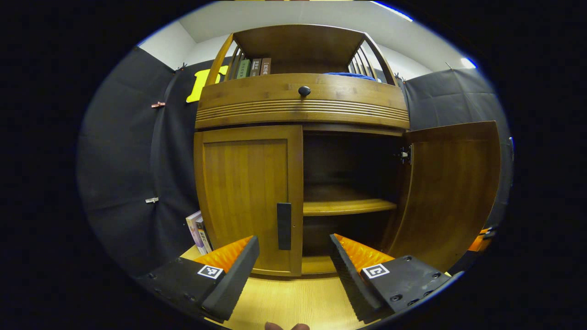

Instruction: Open the right door of the double-door shoe cabinet with the right hand, and open the left door with the left hand.

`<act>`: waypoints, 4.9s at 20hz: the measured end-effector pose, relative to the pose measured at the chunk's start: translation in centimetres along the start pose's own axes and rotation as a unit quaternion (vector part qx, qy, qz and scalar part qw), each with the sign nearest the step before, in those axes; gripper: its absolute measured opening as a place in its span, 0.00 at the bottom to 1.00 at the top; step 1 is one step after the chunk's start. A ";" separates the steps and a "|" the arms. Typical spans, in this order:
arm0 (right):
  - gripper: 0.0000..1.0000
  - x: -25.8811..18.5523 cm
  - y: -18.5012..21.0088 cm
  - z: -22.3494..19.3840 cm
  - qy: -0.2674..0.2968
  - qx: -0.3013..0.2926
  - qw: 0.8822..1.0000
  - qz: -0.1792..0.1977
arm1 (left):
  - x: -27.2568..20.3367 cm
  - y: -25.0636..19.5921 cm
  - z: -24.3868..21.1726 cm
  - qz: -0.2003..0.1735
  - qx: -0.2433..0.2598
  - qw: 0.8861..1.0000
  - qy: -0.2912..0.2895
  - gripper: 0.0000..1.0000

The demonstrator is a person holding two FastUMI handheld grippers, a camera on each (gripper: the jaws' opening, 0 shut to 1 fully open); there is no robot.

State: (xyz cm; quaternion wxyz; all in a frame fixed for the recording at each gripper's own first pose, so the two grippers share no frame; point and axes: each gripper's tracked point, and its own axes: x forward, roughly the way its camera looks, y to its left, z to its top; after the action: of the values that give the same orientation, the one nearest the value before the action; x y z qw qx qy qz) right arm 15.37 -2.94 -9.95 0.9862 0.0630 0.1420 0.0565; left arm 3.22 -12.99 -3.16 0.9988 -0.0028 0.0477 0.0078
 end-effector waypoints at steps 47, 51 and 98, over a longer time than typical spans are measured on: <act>0.98 -1.1 -3.1 3.3 -0.098 0.000 0.989 -0.110 | 12.6 3.9 -5.6 -0.016 0.009 0.999 0.042 0.33; 0.98 -1.3 -1.8 3.0 -0.092 -0.002 0.991 -0.096 | 9.0 5.5 -6.0 -0.032 0.007 0.999 0.038 0.32; 0.98 -0.9 5.2 1.6 -0.079 -0.013 0.997 -0.002 | -3.9 29.0 -8.2 0.006 -0.016 0.999 0.027 0.11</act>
State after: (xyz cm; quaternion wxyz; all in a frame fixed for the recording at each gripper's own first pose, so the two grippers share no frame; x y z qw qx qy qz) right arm 14.51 1.90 -7.49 0.9952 0.0542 0.0633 0.0510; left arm -1.88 15.87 -11.06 0.9969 -0.0183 0.0750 0.0145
